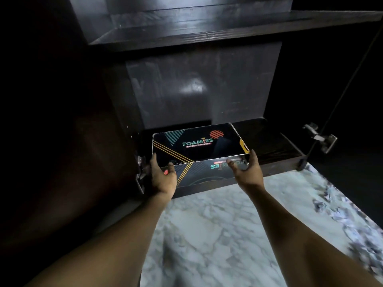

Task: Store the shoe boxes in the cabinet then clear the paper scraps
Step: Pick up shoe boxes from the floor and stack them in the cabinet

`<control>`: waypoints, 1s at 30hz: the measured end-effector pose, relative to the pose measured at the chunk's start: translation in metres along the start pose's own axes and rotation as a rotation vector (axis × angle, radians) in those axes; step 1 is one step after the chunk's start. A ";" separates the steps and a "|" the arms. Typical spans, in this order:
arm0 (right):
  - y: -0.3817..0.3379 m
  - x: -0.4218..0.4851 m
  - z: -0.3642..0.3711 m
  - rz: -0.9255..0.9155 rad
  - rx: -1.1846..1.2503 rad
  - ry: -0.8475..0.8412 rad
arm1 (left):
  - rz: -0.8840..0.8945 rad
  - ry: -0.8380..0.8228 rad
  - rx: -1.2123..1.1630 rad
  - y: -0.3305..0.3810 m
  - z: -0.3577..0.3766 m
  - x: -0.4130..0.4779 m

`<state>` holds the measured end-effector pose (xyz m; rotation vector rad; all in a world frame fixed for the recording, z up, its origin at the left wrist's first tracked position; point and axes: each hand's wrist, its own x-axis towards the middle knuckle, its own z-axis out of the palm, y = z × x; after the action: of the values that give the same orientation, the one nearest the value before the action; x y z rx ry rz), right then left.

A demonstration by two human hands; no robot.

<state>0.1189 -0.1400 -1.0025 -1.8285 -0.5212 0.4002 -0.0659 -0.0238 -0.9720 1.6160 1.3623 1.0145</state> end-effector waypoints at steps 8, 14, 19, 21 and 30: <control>0.015 -0.018 0.006 -0.116 -0.161 0.162 | 0.378 -0.182 0.853 -0.022 0.014 -0.012; 0.013 0.008 0.029 -0.100 0.007 0.013 | 0.278 -0.306 0.908 -0.015 0.019 0.027; 0.010 0.045 0.056 -0.043 0.191 -0.082 | 0.204 -0.335 0.868 -0.012 0.027 0.065; 0.008 0.057 0.069 -0.013 0.266 -0.122 | 0.178 -0.349 0.859 -0.009 0.031 0.079; -0.003 0.093 0.115 0.124 0.521 -0.270 | 0.120 -0.440 0.920 0.000 0.037 0.133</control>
<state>0.1380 0.0023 -1.0361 -1.3117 -0.4357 0.7966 -0.0175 0.1057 -0.9738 2.4124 1.5069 0.0011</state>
